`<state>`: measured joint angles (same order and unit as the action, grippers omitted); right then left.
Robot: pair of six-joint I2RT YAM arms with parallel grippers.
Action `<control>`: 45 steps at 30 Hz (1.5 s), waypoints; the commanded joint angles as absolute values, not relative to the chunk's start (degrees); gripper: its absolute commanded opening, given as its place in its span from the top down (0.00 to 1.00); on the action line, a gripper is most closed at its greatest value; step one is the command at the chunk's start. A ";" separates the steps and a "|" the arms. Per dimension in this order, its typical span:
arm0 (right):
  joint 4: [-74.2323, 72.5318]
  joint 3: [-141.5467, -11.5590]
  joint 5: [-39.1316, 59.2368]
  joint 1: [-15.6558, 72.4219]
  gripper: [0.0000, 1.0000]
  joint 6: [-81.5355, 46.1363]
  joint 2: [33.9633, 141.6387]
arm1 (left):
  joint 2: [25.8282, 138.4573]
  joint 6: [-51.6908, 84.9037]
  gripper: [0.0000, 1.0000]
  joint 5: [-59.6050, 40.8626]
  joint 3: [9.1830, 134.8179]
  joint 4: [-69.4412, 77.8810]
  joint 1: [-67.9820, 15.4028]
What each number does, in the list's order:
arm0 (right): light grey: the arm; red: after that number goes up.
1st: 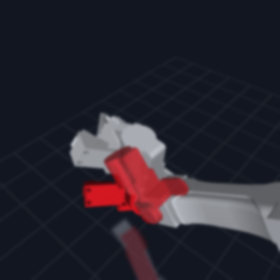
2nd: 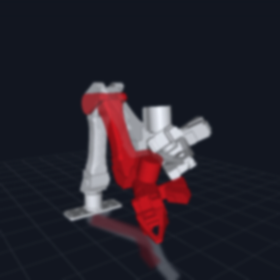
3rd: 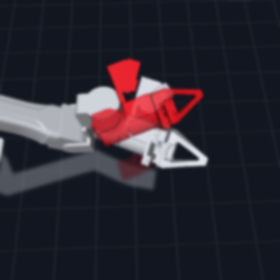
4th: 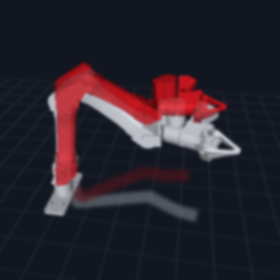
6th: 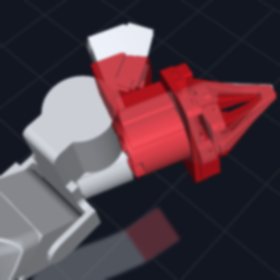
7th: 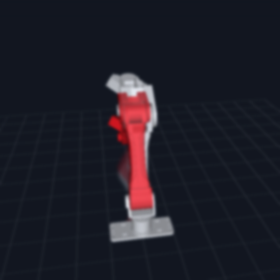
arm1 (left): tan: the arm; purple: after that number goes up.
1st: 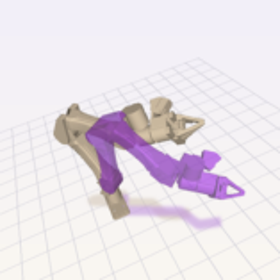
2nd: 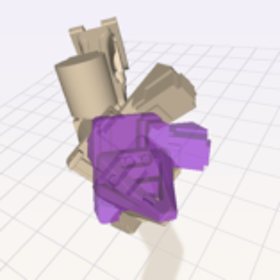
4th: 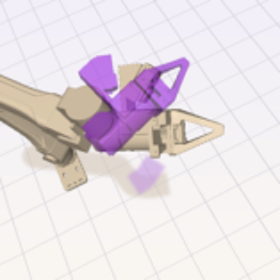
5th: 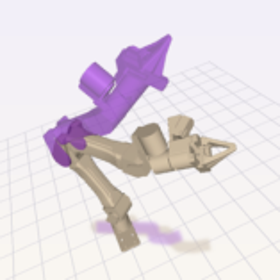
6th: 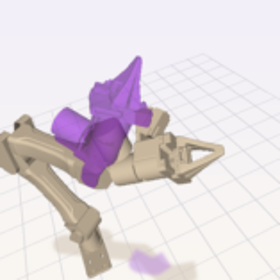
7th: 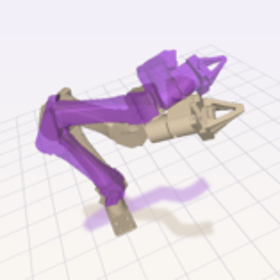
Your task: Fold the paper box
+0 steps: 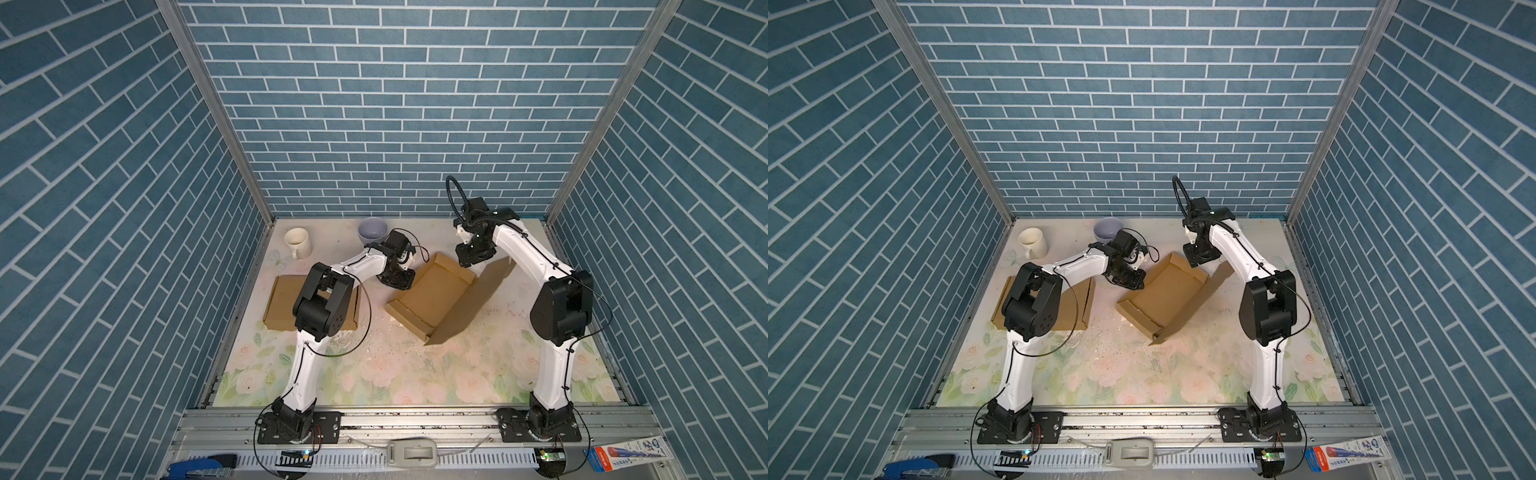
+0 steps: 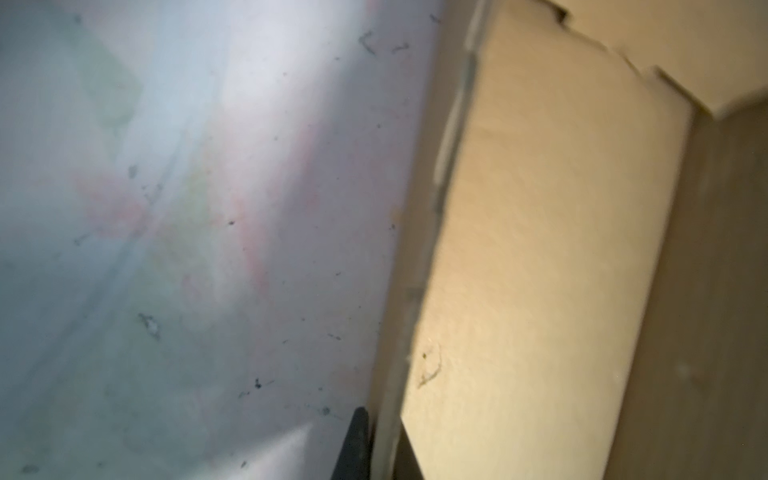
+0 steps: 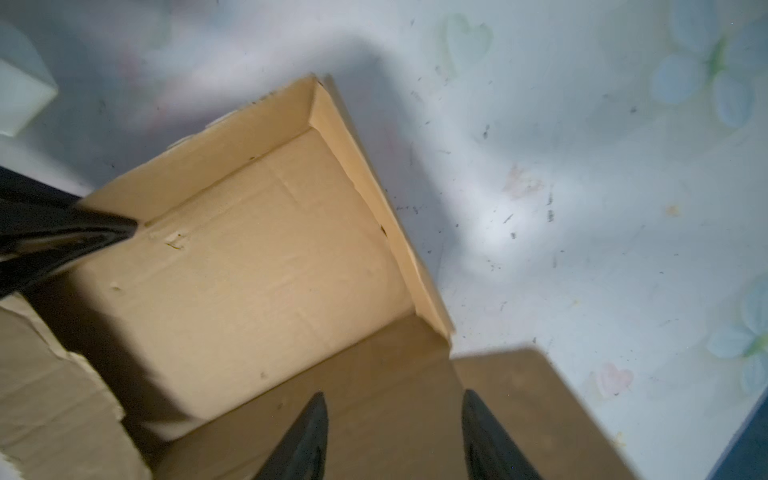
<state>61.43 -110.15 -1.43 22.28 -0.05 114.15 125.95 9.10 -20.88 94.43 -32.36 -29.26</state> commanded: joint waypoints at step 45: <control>26.90 -46.63 6.05 14.86 0.32 -52.97 62.98 | 116.57 83.45 0.95 5.59 67.40 7.51 -43.57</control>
